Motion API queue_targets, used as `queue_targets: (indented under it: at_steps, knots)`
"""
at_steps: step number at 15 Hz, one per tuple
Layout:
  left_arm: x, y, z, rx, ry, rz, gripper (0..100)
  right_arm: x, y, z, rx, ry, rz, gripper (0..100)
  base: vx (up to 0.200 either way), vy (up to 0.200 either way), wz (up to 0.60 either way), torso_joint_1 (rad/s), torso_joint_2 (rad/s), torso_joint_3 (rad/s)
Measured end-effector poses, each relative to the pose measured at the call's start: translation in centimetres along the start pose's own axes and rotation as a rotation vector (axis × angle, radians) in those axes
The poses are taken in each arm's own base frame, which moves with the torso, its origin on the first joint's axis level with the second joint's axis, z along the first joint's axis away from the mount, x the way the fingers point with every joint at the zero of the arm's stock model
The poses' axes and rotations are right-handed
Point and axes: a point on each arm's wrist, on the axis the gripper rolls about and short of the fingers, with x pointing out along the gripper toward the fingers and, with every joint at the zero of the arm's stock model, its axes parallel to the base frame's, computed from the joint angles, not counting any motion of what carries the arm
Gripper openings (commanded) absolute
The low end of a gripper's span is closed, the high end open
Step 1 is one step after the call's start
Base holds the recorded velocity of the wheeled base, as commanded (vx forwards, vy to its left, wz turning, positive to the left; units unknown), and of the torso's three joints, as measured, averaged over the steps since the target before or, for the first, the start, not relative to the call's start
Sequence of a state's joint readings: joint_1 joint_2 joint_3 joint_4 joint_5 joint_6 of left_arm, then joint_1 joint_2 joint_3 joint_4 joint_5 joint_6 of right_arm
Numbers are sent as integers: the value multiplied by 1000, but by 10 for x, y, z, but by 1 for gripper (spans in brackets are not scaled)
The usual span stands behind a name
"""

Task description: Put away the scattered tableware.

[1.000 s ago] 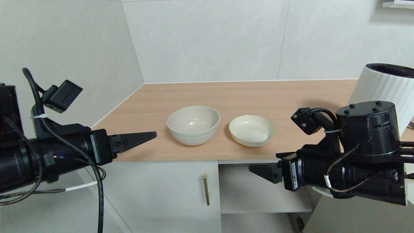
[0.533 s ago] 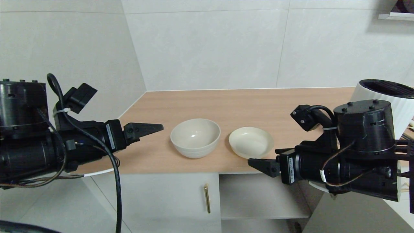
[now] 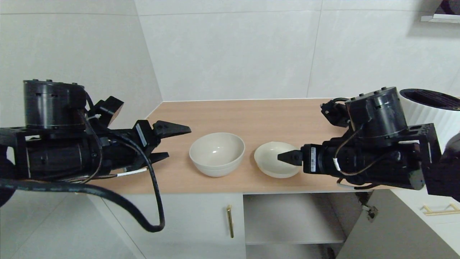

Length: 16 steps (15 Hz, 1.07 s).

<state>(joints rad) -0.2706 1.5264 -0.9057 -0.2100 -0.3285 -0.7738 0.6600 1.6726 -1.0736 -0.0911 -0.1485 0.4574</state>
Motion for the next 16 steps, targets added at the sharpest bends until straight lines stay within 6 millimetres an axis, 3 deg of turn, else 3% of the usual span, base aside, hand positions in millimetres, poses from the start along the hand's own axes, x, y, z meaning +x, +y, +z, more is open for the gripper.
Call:
queue_targets:
  at_steps: [4, 8, 16]
  knots:
    - [31, 12, -1, -25, -26, 130, 100, 30, -18, 12, 45, -31, -147, 100, 0, 0, 0, 0, 0, 0]
    - [56, 20, -10, -29, 13, 180, 100, 41, -23, 9, 47, -14, -170, 100, 0, 0, 0, 0, 0, 0]
    - [66, 25, -16, -32, 47, 198, 100, 42, -23, 9, 47, -14, -175, 100, 0, 0, 0, 0, 0, 0]
